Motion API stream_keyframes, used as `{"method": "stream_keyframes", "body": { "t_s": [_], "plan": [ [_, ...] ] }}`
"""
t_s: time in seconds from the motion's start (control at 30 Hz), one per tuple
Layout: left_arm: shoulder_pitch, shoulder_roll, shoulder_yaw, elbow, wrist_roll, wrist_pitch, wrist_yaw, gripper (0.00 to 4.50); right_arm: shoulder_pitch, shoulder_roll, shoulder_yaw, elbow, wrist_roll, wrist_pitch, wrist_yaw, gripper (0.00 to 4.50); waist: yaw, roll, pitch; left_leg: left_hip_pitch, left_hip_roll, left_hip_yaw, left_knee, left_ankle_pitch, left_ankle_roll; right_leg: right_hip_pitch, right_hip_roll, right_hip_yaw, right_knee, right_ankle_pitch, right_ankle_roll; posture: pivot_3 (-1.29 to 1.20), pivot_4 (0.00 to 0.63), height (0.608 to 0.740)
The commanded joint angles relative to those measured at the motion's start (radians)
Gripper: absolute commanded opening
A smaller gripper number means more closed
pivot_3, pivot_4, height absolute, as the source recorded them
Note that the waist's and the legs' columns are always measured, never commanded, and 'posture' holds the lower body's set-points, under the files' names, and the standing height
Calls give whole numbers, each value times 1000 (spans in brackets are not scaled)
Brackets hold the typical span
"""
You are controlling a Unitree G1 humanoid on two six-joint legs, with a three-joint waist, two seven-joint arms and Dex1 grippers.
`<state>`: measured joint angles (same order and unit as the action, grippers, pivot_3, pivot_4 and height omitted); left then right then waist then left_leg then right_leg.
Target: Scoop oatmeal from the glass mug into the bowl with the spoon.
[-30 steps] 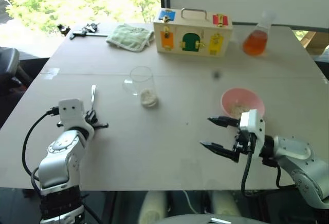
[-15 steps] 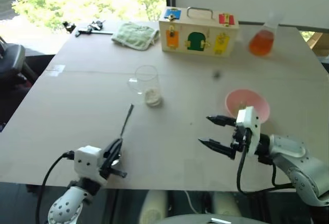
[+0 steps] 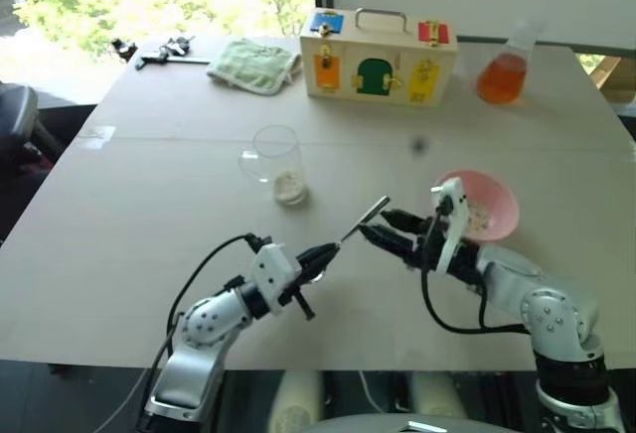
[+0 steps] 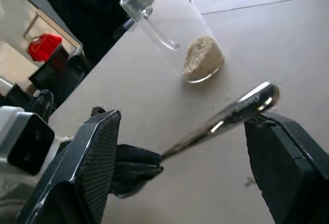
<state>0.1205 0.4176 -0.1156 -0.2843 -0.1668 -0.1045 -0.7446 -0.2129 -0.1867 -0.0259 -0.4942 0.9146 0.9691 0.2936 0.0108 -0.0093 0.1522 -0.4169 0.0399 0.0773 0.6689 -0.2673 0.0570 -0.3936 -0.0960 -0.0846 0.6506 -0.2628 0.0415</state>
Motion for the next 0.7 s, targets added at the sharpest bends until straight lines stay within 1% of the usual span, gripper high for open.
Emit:
{"method": "stream_keyframes", "body": {
  "t_s": [0.03, 0.23, 0.33, 0.4, 0.5, 0.53, 0.7],
  "plan": [
    [-2, -1, -3, 25, -18, -57, -16, 22, -17, 40, -48, -22, 49, 2, -92, 3836, 1, 0, 0, 0, 0, 0, 0, 0, 0, 0, 0, 0, 1, 0, 0, 0, 150, 740],
    [-8, -15, -9, 82, -24, -101, -23, 22, -26, 53, -30, -2, 48, 5, -127, 3836, 0, 0, 0, 1, 0, 1, 1, 0, 0, -1, 1, 2, 5, 0, 0, 0, 150, 740],
    [-18, -29, -3, 108, -23, -113, -8, 0, -31, 54, -29, 11, 48, 6, -135, 3045, 0, 0, 0, 2, 0, 1, 1, 1, -1, -2, 1, 2, 6, 0, 0, 0, 150, 740],
    [-23, -38, -3, 119, -23, -115, 0, 0, -33, 52, -27, 19, 46, 7, -138, 2169, -1, 0, 0, 2, 0, 1, 1, 1, -1, -2, 1, 2, 7, 0, 0, 0, 150, 740],
    [-34, -45, -2, 130, -19, -117, 8, 0, -35, 52, -19, 29, 46, 11, -139, 734, -1, 0, 0, 2, 0, 1, 1, 1, -1, -2, 1, 3, 7, 0, 0, 0, 150, 740],
    [-37, -46, -3, 132, -18, -118, 10, 0, -36, 53, -17, 32, 46, 11, -140, 36, -2, 0, 0, 2, 0, 1, 1, 1, -1, -2, 2, 3, 7, 0, 0, 0, 150, 740],
    [-40, -43, -6, 130, -26, -109, 11, 0, -44, 57, -17, 41, 45, -4, -145, 36, -1, 1, -1, 2, 0, 1, 2, 1, -1, -2, 2, 3, 8, 0, 0, 0, 150, 740]
  ]
}}
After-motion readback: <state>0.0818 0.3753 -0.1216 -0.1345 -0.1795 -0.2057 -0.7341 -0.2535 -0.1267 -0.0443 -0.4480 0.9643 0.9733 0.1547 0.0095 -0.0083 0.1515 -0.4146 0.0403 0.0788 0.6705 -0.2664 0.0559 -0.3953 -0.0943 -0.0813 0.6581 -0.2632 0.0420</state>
